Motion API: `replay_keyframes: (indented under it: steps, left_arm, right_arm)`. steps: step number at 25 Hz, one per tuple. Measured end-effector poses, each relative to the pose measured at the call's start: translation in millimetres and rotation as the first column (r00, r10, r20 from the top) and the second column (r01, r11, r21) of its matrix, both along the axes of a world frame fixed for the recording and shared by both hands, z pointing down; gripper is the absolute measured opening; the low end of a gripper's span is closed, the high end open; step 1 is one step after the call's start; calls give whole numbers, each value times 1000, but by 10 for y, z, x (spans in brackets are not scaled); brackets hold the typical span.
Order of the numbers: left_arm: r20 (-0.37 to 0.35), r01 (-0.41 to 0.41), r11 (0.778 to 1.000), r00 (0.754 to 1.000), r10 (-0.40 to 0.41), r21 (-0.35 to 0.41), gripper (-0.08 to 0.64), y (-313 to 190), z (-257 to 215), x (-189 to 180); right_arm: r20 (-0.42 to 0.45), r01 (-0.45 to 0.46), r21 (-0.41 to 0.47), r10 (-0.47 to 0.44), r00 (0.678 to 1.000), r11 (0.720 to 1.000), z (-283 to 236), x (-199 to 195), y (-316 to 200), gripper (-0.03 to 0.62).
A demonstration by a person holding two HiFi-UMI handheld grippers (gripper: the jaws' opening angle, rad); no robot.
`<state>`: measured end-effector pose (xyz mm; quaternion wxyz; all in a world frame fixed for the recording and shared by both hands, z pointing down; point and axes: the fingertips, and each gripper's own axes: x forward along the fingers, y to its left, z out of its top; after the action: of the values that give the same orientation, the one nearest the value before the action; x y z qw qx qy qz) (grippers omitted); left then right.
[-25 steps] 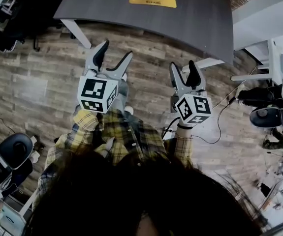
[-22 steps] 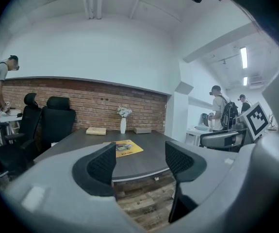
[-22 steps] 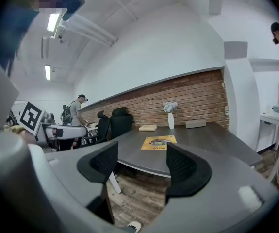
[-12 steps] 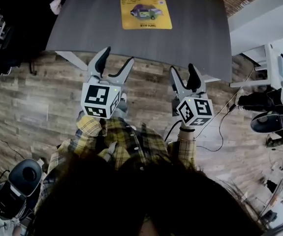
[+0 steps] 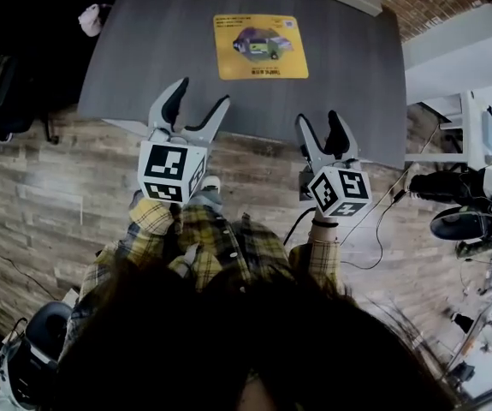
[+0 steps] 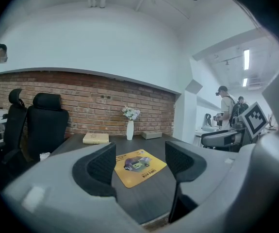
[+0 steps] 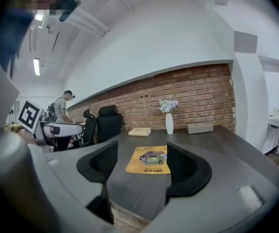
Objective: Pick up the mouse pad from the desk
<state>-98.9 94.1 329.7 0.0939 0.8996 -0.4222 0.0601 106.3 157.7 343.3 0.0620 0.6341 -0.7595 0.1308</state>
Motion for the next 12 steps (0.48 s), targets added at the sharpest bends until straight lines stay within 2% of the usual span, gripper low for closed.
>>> replay_keyframes:
  steps: [12]
  left_arm:
    - [5,-64,996,998,64,-64,314,-421,273,75]
  right_arm:
    - [-1,-12,-71,12,1000,997,210,-153,-458,323]
